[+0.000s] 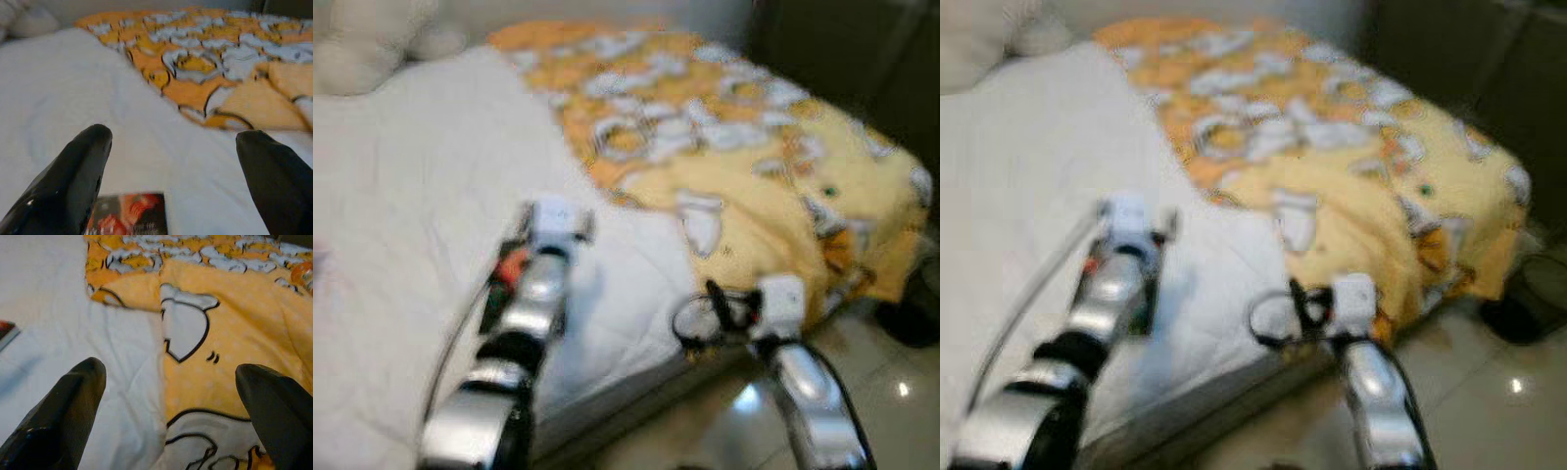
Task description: Clean up the room
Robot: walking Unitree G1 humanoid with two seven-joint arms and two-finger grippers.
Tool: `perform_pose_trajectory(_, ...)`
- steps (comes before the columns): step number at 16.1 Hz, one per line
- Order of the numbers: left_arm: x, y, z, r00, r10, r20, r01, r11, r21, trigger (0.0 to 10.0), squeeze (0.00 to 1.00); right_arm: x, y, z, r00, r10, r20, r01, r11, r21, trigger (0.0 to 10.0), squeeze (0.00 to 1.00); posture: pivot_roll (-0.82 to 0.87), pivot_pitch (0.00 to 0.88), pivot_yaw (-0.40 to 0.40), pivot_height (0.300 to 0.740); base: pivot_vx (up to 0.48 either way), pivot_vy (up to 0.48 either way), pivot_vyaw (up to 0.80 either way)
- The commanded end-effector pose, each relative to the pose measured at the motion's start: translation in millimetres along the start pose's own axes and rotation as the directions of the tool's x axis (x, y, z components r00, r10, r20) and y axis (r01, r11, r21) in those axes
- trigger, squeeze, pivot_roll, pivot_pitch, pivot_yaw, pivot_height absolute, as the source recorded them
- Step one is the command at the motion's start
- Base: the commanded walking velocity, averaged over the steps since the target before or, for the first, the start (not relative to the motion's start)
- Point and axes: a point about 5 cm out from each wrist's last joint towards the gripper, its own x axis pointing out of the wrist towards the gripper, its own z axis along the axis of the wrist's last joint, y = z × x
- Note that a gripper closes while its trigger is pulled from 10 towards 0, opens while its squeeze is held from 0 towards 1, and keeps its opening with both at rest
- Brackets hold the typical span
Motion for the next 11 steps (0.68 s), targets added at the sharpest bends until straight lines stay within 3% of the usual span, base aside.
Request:
perform_pose_trajectory(1,4.7,0.4,6,1.0,-0.023,-0.002,0.023,1.0,0.017,10.0,0.0,-4.2,2.1,2,1.0,0.005,0.004,-0.005,1.0,0.011,10.0,0.0,-0.01,0.0,-0.049,0.74,0.0,0.0,0.0)
perform_pose_trajectory(3,8.8,-2.0,7,0.999,-0.022,-0.031,0.024,0.999,0.045,10.0,0.0,-14.1,3.2,-3,0.999,0.025,-0.022,-0.025,1.0,-0.008,10.0,0.0,-0.03,0.0,-0.061,0.74,0.0,0.0,0.0)
perform_pose_trajectory(6,9.9,10.7,5,0.995,0.089,-0.035,-0.086,0.994,0.072,10.0,0.0,-37.3,0.3,-7,0.993,0.092,-0.075,-0.094,0.995,-0.027,10.0,0.0,-0.09,0.0,-0.093,0.74,0.0,0.0,0.0)
perform_pose_trajectory(9,1.7,17.5,-18,0.986,0.117,-0.116,-0.111,0.992,0.055,10.0,0.0,-48.5,-0.3,-9,0.98,0.146,-0.133,-0.153,0.988,-0.039,10.0,0.0,-0.11,0.032,-0.117,0.74,0.0,0.0,0.0)
perform_pose_trajectory(11,-5.4,29.8,-33,0.975,0.16,-0.151,-0.152,0.986,0.064,10.0,0.0,-57.9,-1.1,-8,0.973,0.168,-0.161,-0.177,0.983,-0.044,10.0,0.0,-0.12,0.079,-0.145,0.74,0.0,0.0,0.0)
